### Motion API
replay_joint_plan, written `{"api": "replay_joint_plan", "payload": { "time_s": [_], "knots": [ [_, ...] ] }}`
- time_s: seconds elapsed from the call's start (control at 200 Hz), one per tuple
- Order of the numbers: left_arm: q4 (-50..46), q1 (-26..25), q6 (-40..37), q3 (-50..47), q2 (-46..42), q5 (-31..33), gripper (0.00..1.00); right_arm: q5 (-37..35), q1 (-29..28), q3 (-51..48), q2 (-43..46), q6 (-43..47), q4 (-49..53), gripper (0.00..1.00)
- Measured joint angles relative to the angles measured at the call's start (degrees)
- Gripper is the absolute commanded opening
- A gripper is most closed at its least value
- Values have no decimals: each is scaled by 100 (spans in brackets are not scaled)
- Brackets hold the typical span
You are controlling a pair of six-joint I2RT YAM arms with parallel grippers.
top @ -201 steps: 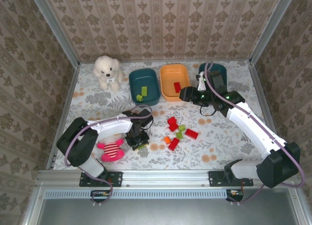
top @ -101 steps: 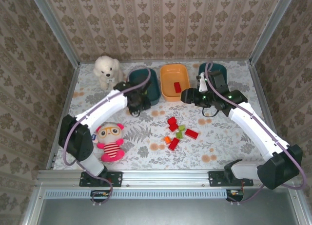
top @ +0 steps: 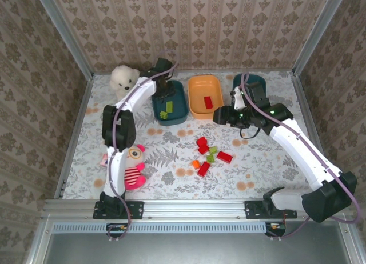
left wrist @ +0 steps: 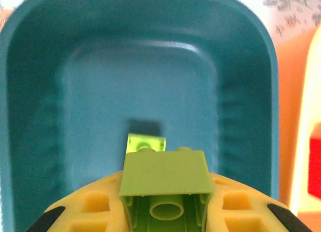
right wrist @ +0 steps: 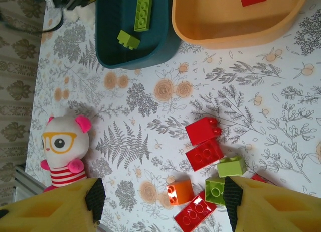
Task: Sort the legos into containers by color
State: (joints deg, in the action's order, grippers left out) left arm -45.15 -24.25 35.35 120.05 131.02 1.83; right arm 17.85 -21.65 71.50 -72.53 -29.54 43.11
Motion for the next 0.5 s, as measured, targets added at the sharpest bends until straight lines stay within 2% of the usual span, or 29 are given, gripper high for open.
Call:
{"api": "replay_joint_plan", "payload": {
  "time_s": [0.095,0.2,0.5],
  "knots": [
    [33,114,-70,437,446,-2,25,-2,0,-98,129,-9,42,67],
    [37,186,-79,728,804,-11,33,-2,0,-234,251,-22,111,67],
    [-140,221,-94,796,1167,-317,48,-227,0,-627,46,-20,828,70]
  ]
}}
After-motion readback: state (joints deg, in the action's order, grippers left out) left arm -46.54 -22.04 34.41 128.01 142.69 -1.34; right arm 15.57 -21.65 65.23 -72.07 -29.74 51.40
